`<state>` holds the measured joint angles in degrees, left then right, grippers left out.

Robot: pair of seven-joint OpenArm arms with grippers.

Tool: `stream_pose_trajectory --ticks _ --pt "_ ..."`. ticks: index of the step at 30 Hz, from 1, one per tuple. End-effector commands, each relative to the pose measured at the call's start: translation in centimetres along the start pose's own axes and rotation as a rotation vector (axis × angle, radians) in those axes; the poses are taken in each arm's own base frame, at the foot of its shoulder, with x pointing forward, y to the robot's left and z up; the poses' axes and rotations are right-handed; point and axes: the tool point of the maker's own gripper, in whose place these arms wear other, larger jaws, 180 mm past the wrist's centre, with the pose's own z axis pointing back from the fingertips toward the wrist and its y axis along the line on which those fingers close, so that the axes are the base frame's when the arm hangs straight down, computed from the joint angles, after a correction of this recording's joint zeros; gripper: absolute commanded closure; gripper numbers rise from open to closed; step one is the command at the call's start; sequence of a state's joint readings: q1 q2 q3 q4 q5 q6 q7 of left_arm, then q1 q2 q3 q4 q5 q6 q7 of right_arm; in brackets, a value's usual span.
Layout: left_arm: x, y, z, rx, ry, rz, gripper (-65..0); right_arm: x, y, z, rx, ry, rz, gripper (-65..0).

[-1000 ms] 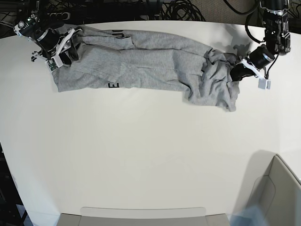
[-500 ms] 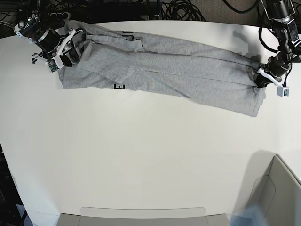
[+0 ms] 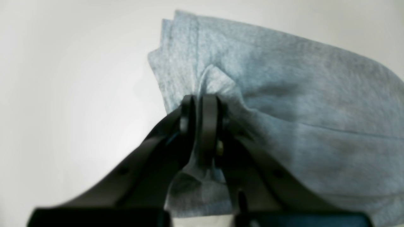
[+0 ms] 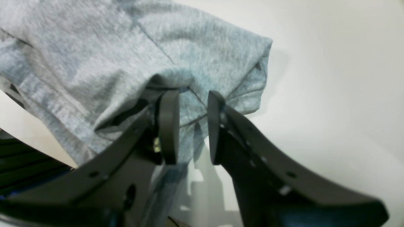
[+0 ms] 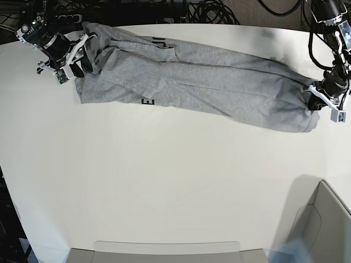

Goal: Fold the T-shirt properly
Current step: 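Regrasp the strip end with the left gripper, then carry the strip end with the left gripper toward the right gripper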

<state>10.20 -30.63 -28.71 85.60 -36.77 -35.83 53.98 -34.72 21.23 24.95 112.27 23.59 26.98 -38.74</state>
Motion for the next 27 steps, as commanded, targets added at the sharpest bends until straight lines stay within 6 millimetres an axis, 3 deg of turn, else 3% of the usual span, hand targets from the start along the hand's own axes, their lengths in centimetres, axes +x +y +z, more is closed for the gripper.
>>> stream_pose_trajectory --ticks 1,8,13,22,27 --pt "1.4 0.5 0.6 0.013 -0.033 -0.022 0.0 1.1 0.0 0.3 0.003 -0.037 0.019 -15.0" --pt "0.8 -0.9 1.0 -0.004 -0.034 -0.040 0.0 1.1 0.0 0.3 0.003 -0.037 0.019 -15.0" --pt "1.7 -4.0 2.6 -0.033 -0.081 -0.116 0.0 1.3 0.0 0.4 0.003 -0.042 0.023 -15.0" --pt "0.7 -9.3 4.3 -0.092 -0.067 -0.149 0.0 1.7 -0.1 0.3 0.001 -0.051 0.026 -15.0" --pt "0.2 -13.1 4.3 -0.173 -0.056 -0.196 0.0 1.7 -0.1 0.3 0.000 -0.052 0.026 -15.0"
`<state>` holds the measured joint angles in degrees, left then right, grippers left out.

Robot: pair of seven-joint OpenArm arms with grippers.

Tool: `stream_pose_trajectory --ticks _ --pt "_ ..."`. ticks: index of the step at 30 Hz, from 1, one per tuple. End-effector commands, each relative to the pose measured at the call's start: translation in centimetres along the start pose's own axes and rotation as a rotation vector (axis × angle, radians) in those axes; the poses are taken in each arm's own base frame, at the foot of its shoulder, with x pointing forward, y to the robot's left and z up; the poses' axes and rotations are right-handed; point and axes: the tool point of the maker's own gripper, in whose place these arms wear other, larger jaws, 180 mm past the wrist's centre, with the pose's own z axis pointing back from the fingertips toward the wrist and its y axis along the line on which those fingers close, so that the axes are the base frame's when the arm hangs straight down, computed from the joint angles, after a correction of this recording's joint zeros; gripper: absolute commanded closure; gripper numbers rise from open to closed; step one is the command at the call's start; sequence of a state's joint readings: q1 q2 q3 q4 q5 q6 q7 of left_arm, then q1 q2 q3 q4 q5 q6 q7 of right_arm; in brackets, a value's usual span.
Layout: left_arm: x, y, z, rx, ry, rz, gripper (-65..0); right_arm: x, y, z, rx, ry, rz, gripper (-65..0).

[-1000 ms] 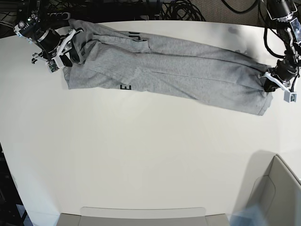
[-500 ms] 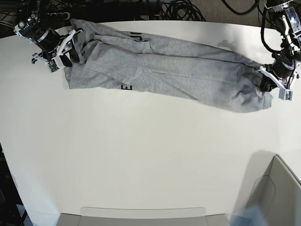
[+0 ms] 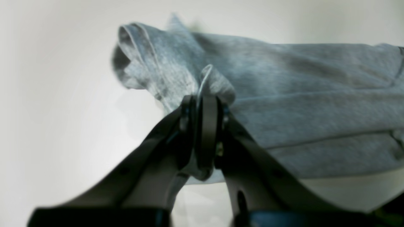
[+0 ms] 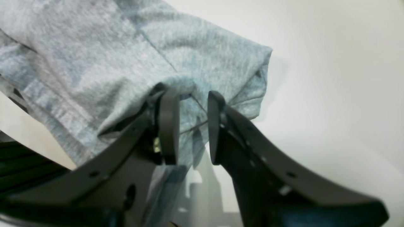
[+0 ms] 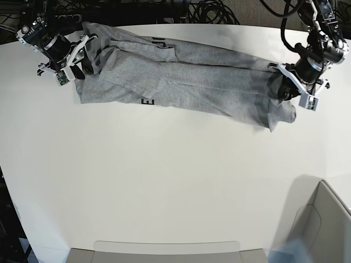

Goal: Fold the T-shirt properly
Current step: 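Carry the strip end with the left gripper toward the right gripper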

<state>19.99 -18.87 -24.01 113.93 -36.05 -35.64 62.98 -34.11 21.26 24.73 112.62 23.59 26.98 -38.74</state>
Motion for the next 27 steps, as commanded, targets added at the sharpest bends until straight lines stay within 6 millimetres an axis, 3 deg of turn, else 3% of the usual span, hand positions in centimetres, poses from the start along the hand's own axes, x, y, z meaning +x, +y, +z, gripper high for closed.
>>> stream_pose_trajectory --ticks 1,16,27 --pt "0.9 -1.0 0.0 -0.031 -0.033 -0.018 0.0 1.2 -0.1 0.3 0.000 -0.039 0.019 -15.0" --pt "0.1 -10.1 -2.7 -0.258 -0.023 0.019 0.0 0.9 0.1 0.3 0.004 -0.034 0.015 -15.0" --pt "0.2 -13.1 -3.3 -0.320 -0.016 0.052 0.0 1.0 0.0 0.3 0.003 -0.035 0.016 -15.0"
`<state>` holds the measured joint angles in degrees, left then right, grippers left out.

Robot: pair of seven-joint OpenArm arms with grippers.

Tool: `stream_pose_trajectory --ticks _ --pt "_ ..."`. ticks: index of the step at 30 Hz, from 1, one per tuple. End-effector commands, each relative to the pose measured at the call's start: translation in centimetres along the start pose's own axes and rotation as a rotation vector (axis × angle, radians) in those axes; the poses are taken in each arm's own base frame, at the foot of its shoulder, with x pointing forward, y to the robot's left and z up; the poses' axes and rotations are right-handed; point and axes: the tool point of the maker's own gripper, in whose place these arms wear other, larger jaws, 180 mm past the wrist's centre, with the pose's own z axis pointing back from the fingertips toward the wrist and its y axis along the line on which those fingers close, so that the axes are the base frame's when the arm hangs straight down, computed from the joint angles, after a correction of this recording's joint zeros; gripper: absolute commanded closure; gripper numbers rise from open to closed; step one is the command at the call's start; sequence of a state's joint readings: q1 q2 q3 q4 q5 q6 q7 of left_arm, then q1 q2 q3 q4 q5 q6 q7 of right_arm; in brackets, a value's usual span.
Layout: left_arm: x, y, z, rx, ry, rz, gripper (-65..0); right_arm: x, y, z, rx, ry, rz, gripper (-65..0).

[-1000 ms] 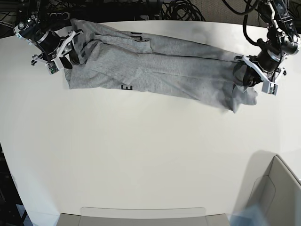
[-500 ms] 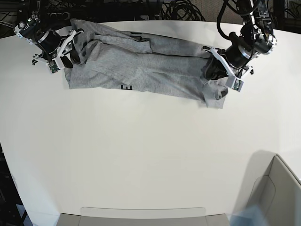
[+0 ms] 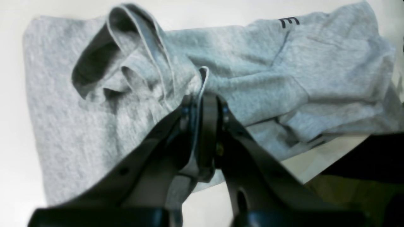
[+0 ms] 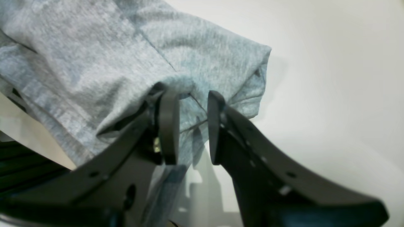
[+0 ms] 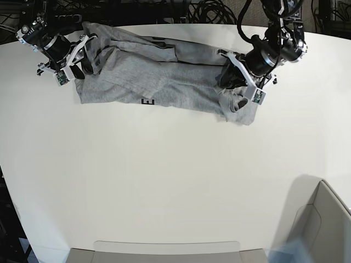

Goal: Fold the T-shirt properly
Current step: 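Carry the strip end with the left gripper toward the right gripper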

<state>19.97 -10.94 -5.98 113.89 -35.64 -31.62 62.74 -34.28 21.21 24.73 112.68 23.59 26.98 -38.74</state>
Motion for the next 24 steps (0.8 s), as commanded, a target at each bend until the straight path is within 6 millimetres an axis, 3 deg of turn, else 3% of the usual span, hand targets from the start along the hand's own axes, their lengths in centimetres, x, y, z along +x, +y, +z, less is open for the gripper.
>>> stream_pose_trajectory --ticks 1,13,16,18,24 --pt "1.2 -0.7 0.1 -0.019 -0.048 -0.002 0.0 1.1 0.0 0.3 0.002 -0.037 0.017 -15.0" --pt "1.8 -1.8 -0.6 -0.043 -0.079 0.029 0.0 1.1 -0.1 0.3 0.002 -0.038 0.017 -15.0" --pt "1.6 -1.9 -0.5 -0.043 -0.079 0.032 -13.3 1.2 -0.1 0.3 0.001 -0.039 0.018 -15.0" --pt "1.6 -1.9 -0.5 -0.043 -0.078 0.033 -16.4 1.2 -0.1 0.3 0.001 -0.039 0.018 -15.0" --pt "2.1 -2.5 -0.3 -0.073 -0.100 0.042 -12.4 1.2 -0.1 0.3 0.001 -0.039 0.018 -15.0"
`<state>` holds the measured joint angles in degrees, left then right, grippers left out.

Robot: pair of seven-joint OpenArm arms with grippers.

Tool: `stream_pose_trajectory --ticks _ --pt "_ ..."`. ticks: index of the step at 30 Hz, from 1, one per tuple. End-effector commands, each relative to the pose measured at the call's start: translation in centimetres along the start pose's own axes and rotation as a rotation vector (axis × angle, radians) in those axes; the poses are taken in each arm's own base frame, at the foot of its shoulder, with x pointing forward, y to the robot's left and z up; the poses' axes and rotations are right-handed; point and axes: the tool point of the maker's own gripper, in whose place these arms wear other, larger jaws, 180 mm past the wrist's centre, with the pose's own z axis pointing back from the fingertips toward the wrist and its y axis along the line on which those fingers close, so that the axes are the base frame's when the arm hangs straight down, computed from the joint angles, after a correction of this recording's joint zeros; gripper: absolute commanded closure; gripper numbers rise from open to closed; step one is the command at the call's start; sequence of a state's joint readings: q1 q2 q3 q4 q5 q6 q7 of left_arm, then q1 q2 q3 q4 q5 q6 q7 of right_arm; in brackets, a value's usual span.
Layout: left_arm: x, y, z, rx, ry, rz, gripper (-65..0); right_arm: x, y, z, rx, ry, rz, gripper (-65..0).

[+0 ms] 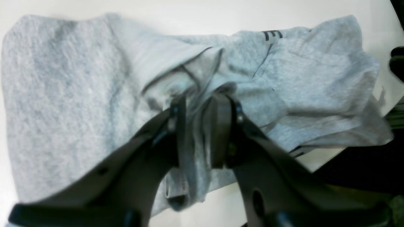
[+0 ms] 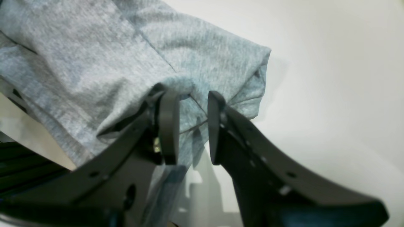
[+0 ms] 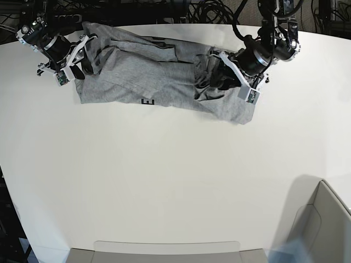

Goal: Fold the T-shirt properly
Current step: 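Carry the strip end with the left gripper toward the right gripper, then lay the folded end down on the strip's middle with the left gripper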

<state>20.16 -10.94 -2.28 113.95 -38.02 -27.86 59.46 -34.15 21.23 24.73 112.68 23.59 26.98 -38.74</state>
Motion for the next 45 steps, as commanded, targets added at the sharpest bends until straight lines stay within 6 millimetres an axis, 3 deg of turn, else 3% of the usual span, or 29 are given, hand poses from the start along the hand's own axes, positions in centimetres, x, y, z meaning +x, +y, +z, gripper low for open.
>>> stream_pose_trajectory --ticks 1,3,7,14,18,25,28,33,35,38,41,45 --pt "1.5 -0.8 0.4 -0.037 -0.062 0.002 -11.9 1.1 0.0 0.3 0.002 -0.037 0.017 -15.0" --pt "2.0 -0.9 0.6 -0.052 -0.082 0.020 -11.1 1.1 0.0 0.3 0.002 -0.037 0.017 -15.0" --pt "2.2 1.6 1.4 0.015 -0.101 0.054 -9.3 1.1 -0.1 0.3 0.001 -0.039 0.017 -15.0" --pt "-0.7 3.3 0.2 0.031 -0.025 0.132 -9.2 1.2 -0.1 0.3 0.001 -0.040 0.017 -15.0" --pt "-1.8 1.7 -1.3 -0.025 0.015 0.134 -9.2 1.2 -0.1 0.3 0.001 -0.040 0.017 -15.0" --pt "-3.3 -4.2 -3.5 -0.185 0.085 0.078 -9.2 1.2 -0.1 0.3 0.002 -0.042 0.017 -15.0" --pt "-2.7 -5.5 -3.3 -0.215 0.071 0.049 -9.2 1.2 -0.1 0.3 0.002 -0.043 0.017 -15.0" --pt "-0.4 -6.0 -2.3 -0.215 0.003 0.001 -9.2 1.3 -0.1 0.3 0.000 -0.045 0.018 -15.0" --pt "1.4 -4.4 -1.5 -0.167 -0.071 0.008 -9.2 1.3 -0.1 0.3 0.000 -0.045 0.018 -15.0" --pt "3.0 -0.4 -0.3 -0.059 -0.161 0.054 -9.2 1.4 -0.1 0.4 0.000 -0.048 0.021 -15.0" --pt "1.8 2.9 -0.6 0.012 -0.143 0.115 -9.2 1.4 0.0 0.4 0.001 -0.049 0.019 -15.0" --pt "-0.1 5.2 -2.3 0.092 -0.056 0.085 -9.2 1.5 0.2 0.3 0.002 -0.054 0.009 -15.0"
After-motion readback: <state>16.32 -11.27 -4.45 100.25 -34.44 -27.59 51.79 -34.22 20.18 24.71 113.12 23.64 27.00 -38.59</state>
